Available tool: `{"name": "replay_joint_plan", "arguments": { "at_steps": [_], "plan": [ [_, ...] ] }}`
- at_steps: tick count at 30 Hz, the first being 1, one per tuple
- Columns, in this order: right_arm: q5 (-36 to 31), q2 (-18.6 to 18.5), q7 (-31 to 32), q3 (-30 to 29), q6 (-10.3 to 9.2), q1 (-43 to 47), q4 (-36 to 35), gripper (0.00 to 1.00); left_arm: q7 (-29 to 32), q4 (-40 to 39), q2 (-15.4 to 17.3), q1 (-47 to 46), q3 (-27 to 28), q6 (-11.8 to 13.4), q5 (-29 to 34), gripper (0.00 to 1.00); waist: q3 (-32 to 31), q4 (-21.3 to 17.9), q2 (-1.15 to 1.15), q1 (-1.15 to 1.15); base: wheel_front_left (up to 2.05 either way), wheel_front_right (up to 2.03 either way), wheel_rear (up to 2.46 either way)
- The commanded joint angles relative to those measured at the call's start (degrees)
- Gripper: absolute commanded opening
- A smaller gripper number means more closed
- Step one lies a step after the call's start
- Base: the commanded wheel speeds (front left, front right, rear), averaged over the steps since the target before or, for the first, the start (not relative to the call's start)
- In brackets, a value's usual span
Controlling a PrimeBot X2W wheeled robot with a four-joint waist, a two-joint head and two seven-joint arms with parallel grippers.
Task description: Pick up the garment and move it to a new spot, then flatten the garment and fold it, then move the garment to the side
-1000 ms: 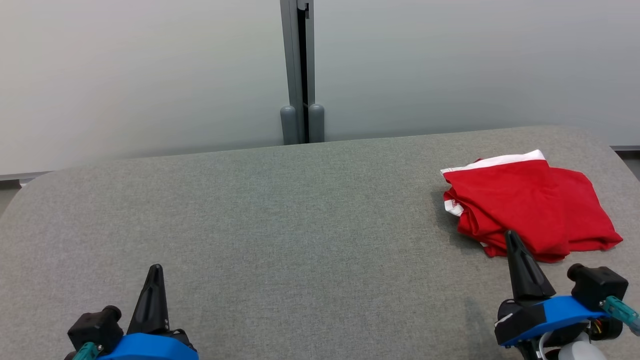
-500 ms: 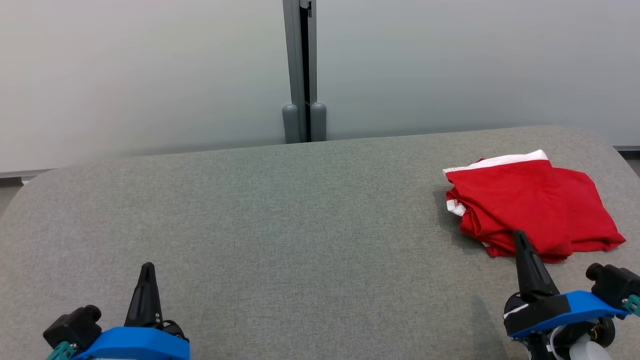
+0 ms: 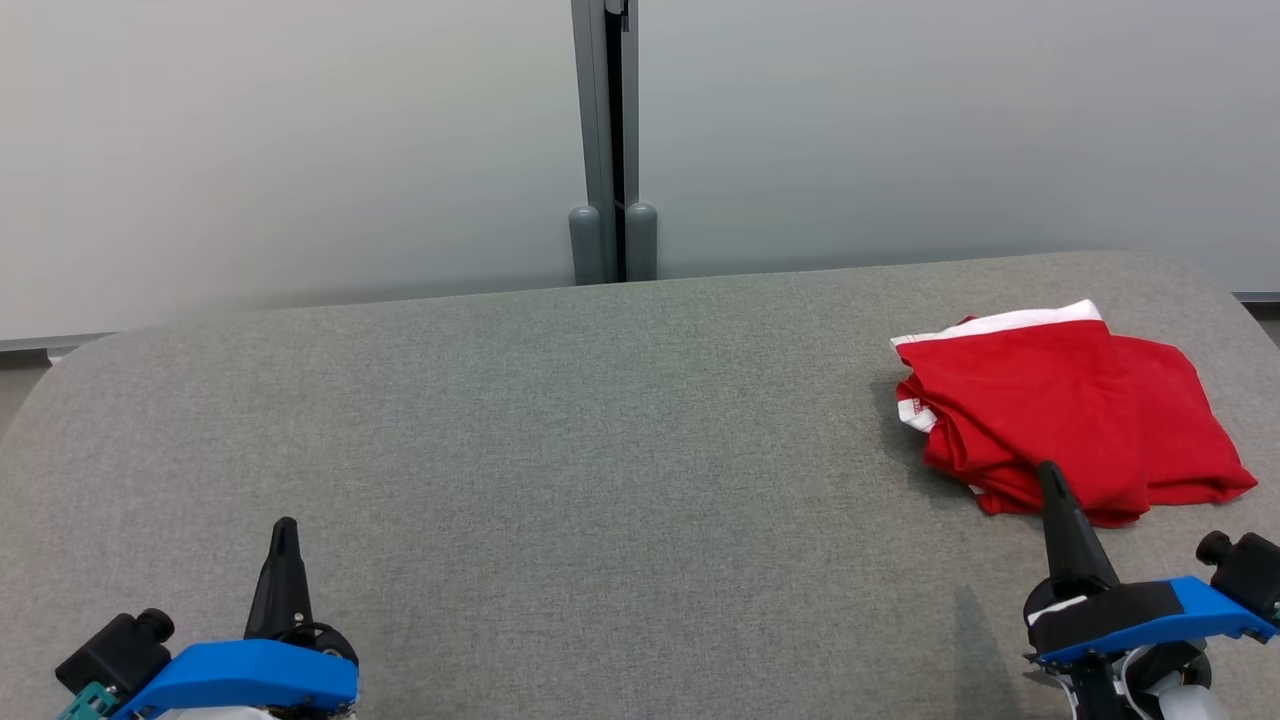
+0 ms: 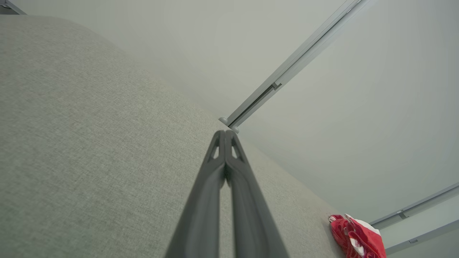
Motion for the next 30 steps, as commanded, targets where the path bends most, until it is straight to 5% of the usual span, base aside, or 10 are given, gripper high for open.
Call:
{"name": "replay_joint_plan", "arguments": {
  "at_steps": [1, 30],
  "plan": [
    [1.8, 0.0, 0.5, -0.4, 0.01, -0.3, -1.1, 0.0, 0.4, -1.0, 0.2, -1.8, 0.4, -0.2, -1.6, 0.0, 0.0, 0.0, 0.0, 0.0, 0.0, 0.0, 0.0],
    [20.4, 1.1, 5.7, -2.7, 0.02, 0.2, -2.0, 0.0, 5.5, -1.8, -0.3, -3.1, 2.0, -0.4, -20.8, 0.0, 0.4, 0.7, 0.0, 0.0, 0.0, 0.0, 0.0]
  ]
}}
